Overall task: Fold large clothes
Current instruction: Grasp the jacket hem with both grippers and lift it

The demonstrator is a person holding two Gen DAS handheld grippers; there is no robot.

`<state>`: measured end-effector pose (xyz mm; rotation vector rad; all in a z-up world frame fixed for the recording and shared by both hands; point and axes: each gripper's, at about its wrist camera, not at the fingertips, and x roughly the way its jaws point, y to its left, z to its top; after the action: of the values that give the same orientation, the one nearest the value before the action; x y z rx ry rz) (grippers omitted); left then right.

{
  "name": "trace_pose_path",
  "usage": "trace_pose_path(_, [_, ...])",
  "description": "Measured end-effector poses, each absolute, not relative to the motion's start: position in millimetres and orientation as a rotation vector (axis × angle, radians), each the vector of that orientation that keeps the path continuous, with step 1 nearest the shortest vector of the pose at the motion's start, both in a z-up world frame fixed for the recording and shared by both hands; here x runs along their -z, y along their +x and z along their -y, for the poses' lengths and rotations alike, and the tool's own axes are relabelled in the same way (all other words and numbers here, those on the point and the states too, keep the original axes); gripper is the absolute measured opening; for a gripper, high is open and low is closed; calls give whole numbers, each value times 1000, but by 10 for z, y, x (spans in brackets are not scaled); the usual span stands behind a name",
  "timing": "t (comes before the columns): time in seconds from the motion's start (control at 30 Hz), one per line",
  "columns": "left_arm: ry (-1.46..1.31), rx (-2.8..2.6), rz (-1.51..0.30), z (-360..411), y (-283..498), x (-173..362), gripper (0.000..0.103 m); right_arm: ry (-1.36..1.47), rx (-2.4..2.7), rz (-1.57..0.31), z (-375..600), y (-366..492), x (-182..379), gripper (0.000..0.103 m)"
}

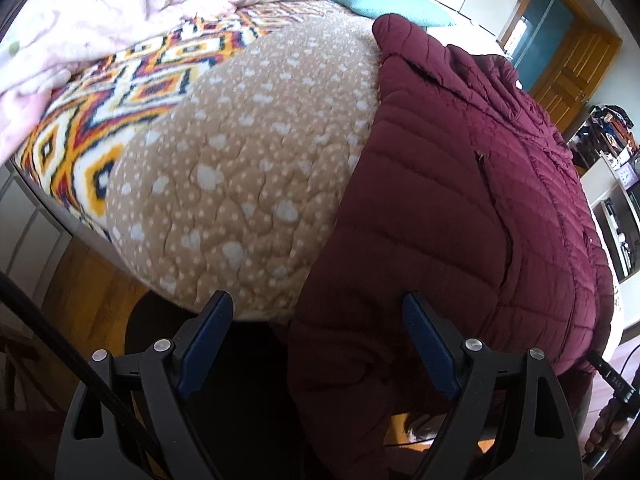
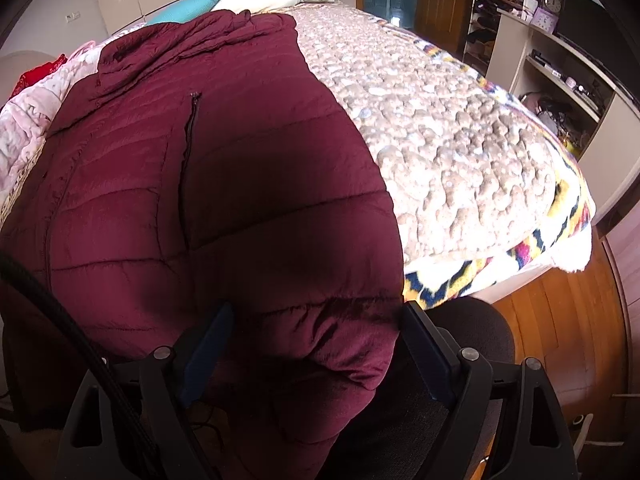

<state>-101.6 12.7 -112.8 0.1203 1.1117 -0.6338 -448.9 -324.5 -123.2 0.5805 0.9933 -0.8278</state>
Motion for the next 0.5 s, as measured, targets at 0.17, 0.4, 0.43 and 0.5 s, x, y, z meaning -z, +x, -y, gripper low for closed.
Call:
trace_pose_path(0.17, [97,683,-1171,-145,-1069,1292,86,622,807,-1034,3205,-4520,1401,89])
trace_pose_path(0.4, [129,772,-1256,-7,-1292,1552,86,594,777,-1061,3116,-4484,1489,90])
trace_pose_path(0.43, [142,770,-1252,3,-1318,1569,86,611,768,-1068,3121,-4492,1521,90])
trace_pose_path(0.5, [189,765,-1237,43,-1382,1591,86,669,739,-1084,3107,-4516,1623,90])
